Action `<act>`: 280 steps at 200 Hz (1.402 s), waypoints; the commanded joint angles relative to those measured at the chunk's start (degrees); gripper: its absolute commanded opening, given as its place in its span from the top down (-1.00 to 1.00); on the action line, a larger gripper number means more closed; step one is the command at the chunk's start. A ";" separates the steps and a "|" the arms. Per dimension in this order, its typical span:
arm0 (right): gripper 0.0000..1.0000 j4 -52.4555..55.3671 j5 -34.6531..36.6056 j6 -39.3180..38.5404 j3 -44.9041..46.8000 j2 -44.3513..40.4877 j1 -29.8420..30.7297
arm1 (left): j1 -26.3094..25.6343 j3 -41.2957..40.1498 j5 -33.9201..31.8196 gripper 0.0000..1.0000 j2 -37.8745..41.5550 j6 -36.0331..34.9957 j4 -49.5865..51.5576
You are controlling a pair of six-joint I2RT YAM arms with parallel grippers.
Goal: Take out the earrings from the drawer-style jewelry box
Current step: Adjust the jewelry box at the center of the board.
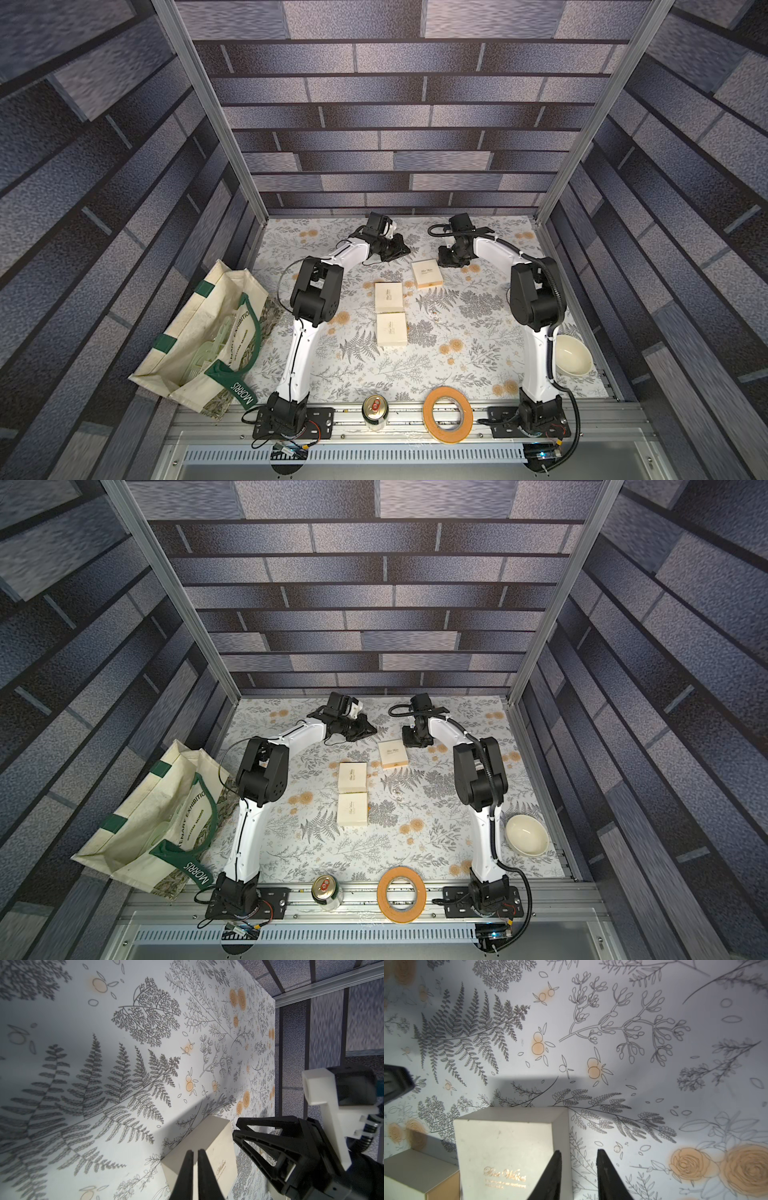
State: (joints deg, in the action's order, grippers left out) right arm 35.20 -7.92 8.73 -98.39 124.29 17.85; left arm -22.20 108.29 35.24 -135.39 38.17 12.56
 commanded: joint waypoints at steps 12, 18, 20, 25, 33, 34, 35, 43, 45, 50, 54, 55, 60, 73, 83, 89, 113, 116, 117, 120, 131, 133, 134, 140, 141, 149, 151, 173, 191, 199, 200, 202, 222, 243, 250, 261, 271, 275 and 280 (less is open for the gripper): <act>0.38 -1.99 -3.10 -1.62 1.53 -0.98 -0.22 | -0.70 3.04 0.35 0.81 -1.91 -0.91 2.21; 0.38 -1.97 -3.33 -1.69 1.46 -0.99 -0.27 | -0.74 3.32 0.46 0.81 -2.26 -0.98 2.22; 0.37 -1.93 -3.39 -1.70 1.45 -0.98 -0.22 | -0.74 3.39 0.51 0.81 -2.36 -0.93 2.23; 0.38 -1.90 -3.49 -1.79 1.36 -0.98 -0.20 | -0.81 3.59 0.53 0.81 -2.69 -0.89 2.34; 0.38 -1.98 -3.80 -1.79 1.36 -0.98 -0.18 | -1.00 3.84 0.52 0.81 -2.94 -0.91 2.55; 0.38 -1.98 -3.92 -1.79 1.36 -0.98 -0.18 | -1.01 3.85 0.52 0.81 -3.03 -0.91 2.56; 0.38 -1.98 -3.97 -1.83 1.36 -0.93 -0.18 | -1.01 3.85 0.53 0.81 -3.03 -0.91 2.56; 0.38 -2.02 -4.48 -1.92 1.28 -0.83 -0.19 | -1.17 3.88 0.58 0.81 -3.20 -0.93 2.73; 0.38 -1.99 -4.63 -1.95 1.27 -0.77 -0.18 | -1.18 3.91 0.58 0.81 -3.21 -1.00 2.76; 0.38 -1.99 -5.12 -1.98 1.24 -0.73 -0.14 | -1.31 3.87 0.70 0.81 -3.30 -1.04 2.74; 0.38 -2.03 -5.36 -1.97 1.19 -0.64 -0.18 | -1.43 3.79 0.70 0.81 -3.30 -1.10 2.82; 0.38 -2.01 -5.44 -1.96 1.19 -0.63 -0.18 | -1.44 3.78 0.70 0.81 -3.35 -1.09 2.91; 0.38 -2.04 -5.71 -1.96 1.18 -0.50 -0.18 | -1.52 3.70 0.70 0.81 -3.35 -1.10 2.98; 0.38 -2.29 -6.56 -2.01 1.18 -0.36 -0.10 | -1.79 3.21 0.70 0.81 -3.11 -1.30 3.15; 0.38 -2.58 -6.90 -1.91 1.34 -0.35 -0.05 | -1.96 2.36 0.48 0.81 -2.77 -1.42 2.96; 0.38 -2.77 -7.02 -1.89 1.42 -0.36 0.08 | -2.12 1.75 0.37 0.81 -2.54 -1.50 2.95; 0.39 -2.98 -7.39 -2.03 1.45 -0.45 0.35 | -2.46 -0.74 0.16 0.82 -1.36 -1.35 2.05; 0.39 -2.94 -7.38 -1.97 1.45 -0.45 0.30 | -2.50 -1.02 0.17 0.82 -1.19 -1.35 1.96; 0.38 -2.94 -7.42 -1.97 1.45 -0.45 0.33 | -2.50 -1.13 0.17 0.82 -1.10 -1.35 1.91; 0.39 -2.94 -7.46 -2.03 1.45 -0.42 0.34 | -2.57 -1.40 0.18 0.82 -0.94 -1.35 1.92; 0.38 -2.85 -7.50 -2.05 1.53 -0.36 0.43 | -2.75 -2.74 0.10 0.82 -0.15 -1.35 1.73; 0.39 -2.86 -7.58 -2.05 1.53 -0.36 0.43 | -2.83 -3.09 0.09 0.82 -0.03 -1.30 1.58; 0.39 -2.81 -7.56 -2.05 1.53 -0.36 0.35 | -2.84 -3.26 0.09 0.82 0.05 -1.28 1.54; 0.38 -2.86 -7.61 -2.01 1.70 -0.43 0.44 | -3.00 -4.27 0.01 0.82 0.71 -1.23 1.14; 0.38 -2.86 -7.62 -2.03 1.75 -0.44 0.44 | -2.97 -4.47 0.01 0.82 0.77 -1.20 1.10; 0.38 -2.94 -7.56 -2.05 2.01 -0.47 0.52 | -3.18 -5.97 -0.04 0.82 1.52 -1.20 0.46; 0.39 -2.99 -7.50 -2.05 2.05 -0.57 0.52 | -3.20 -6.29 -0.12 0.82 1.71 -1.18 0.39; 0.39 -3.53 -6.98 -2.01 3.13 -1.21 0.52 | -3.54 -10.03 -1.05 0.82 3.98 -1.14 -0.54; 0.39 -3.64 -7.07 -1.92 3.53 -1.58 0.52 | -3.71 -13.09 -1.36 0.82 6.04 -0.34 -2.18; 0.39 -3.74 -7.19 -1.93 3.76 -1.76 0.52 | -3.88 -14.53 -1.66 0.82 7.10 -0.14 -2.95; 0.39 -3.83 -7.19 -1.86 3.79 -1.77 0.52 | -3.90 -14.69 -1.71 0.82 7.22 -0.08 -3.05; 0.39 -3.85 -7.19 -1.89 3.86 -1.81 0.52 | -3.97 -14.89 -1.79 0.82 7.48 -0.11 -3.17; 0.39 -4.04 -7.03 -1.71 4.00 -2.14 0.52 | -4.60 -16.83 -2.37 0.82 9.38 -0.06 -3.49; 0.39 -4.11 -6.93 -1.70 4.11 -2.52 0.52 | -5.49 -17.87 -2.64 0.81 10.40 0.30 -4.20; 0.39 -4.14 -6.82 -1.64 4.17 -2.68 0.52 | -5.87 -17.90 -2.65 0.81 10.41 0.40 -4.23; 0.39 -4.18 -6.16 -1.45 4.42 -2.94 0.52 | -6.53 -18.03 -2.56 0.82 10.28 0.76 -4.71; 0.39 -4.54 -4.46 -0.94 5.12 -3.62 0.52 | -7.12 -18.06 -2.51 0.81 10.09 0.78 -4.73; 0.39 -4.67 -3.75 -0.75 5.43 -3.91 0.52 | -7.36 -18.04 -2.55 0.82 10.00 0.80 -4.69; 0.39 -4.88 -2.29 -0.30 5.93 -4.54 0.52 | -7.56 -18.11 -2.68 0.82 9.97 0.77 -4.63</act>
State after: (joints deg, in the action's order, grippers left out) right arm 30.52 -14.50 7.53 -94.61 123.11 17.98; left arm -28.32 91.20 33.12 -127.85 38.13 8.78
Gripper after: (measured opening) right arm 0.305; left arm 0.093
